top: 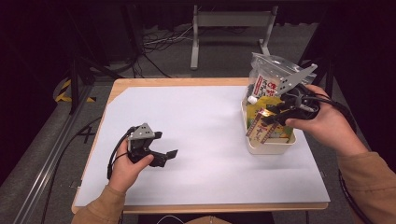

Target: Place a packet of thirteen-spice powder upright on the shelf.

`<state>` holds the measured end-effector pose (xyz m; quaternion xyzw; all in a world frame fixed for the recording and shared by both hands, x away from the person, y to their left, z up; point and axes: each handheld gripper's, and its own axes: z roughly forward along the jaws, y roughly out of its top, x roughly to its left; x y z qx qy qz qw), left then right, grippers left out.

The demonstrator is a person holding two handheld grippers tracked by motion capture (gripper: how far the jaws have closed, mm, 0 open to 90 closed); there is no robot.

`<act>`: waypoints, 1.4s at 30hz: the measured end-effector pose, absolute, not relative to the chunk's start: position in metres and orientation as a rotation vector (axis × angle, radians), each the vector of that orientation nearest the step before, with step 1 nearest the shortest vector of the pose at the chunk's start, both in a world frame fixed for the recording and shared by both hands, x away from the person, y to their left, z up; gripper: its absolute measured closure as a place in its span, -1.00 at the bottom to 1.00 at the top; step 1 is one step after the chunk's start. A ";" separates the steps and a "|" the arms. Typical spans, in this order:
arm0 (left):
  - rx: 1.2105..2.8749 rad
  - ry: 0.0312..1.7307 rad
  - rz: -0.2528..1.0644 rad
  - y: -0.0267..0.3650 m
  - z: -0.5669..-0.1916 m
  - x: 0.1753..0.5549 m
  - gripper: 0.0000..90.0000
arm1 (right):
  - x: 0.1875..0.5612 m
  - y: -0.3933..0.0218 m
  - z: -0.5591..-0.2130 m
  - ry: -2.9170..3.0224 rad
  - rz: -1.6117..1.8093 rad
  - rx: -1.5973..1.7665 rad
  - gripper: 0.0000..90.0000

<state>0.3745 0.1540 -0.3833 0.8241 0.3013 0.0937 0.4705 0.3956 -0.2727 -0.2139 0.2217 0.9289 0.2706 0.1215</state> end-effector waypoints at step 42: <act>1.987 0.810 0.288 0.192 -0.382 0.378 -0.84 | 0.416 -0.288 -0.236 2.831 0.635 0.198 0.52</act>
